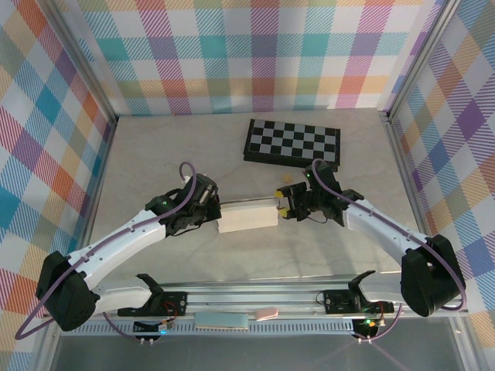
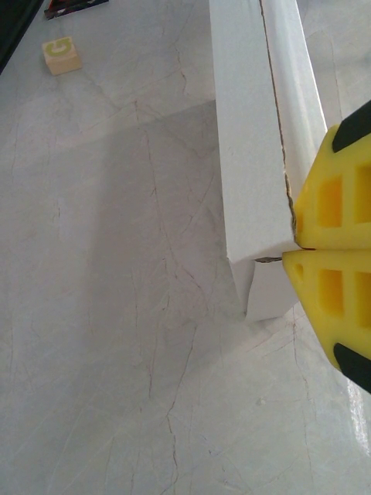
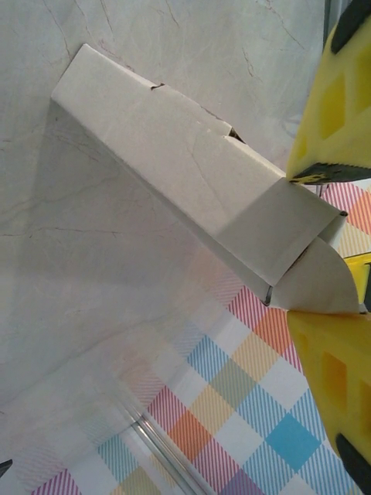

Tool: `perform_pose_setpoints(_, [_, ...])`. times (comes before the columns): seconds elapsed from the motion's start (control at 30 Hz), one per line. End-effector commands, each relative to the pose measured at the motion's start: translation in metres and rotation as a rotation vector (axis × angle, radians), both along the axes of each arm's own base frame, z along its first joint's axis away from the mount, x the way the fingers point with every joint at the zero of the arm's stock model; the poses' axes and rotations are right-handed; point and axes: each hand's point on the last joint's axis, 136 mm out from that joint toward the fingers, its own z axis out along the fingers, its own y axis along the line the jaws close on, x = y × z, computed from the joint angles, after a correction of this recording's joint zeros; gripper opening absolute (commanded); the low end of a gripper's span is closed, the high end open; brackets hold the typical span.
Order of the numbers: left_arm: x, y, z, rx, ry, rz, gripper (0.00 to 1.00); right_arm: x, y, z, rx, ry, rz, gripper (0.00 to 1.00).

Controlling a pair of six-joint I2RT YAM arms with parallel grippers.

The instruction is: Fold the paper box

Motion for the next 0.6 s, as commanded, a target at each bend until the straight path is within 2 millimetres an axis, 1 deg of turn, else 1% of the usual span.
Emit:
perform_pose_setpoints(0.0, [-0.035,0.013,-0.039,0.098,0.167,-0.026,0.04,-0.01,-0.007,-0.025,-0.06,0.063,-0.009,0.42])
perform_pose_setpoints(0.03, [-0.035,0.013,-0.038,0.092,0.163,-0.023,0.05,-0.011,-0.008,-0.027,-0.068,0.065,-0.003,0.4])
perform_pose_setpoints(0.2, [-0.037,0.012,-0.033,0.066,0.156,-0.019,0.08,-0.016,-0.013,-0.035,-0.1,0.071,0.011,0.36])
perform_pose_setpoints(0.27, [-0.036,0.011,-0.03,0.051,0.15,-0.015,0.12,-0.017,-0.014,-0.037,-0.105,0.071,0.013,0.35])
perform_pose_setpoints(0.37, [-0.035,0.008,-0.021,0.018,0.129,-0.009,0.23,-0.017,-0.014,-0.037,-0.114,0.069,0.025,0.35])
perform_pose_setpoints(0.43, [-0.033,0.006,-0.01,-0.014,0.11,0.005,0.35,-0.017,-0.014,-0.037,-0.118,0.068,0.026,0.35])
perform_pose_setpoints(0.5, [-0.032,0.004,0.0,-0.048,0.097,0.023,0.43,-0.017,-0.015,-0.037,-0.123,0.066,0.028,0.35])
perform_pose_setpoints(0.57, [-0.031,0.002,0.01,-0.094,0.089,0.045,0.48,-0.016,-0.014,-0.036,-0.123,0.065,0.03,0.35])
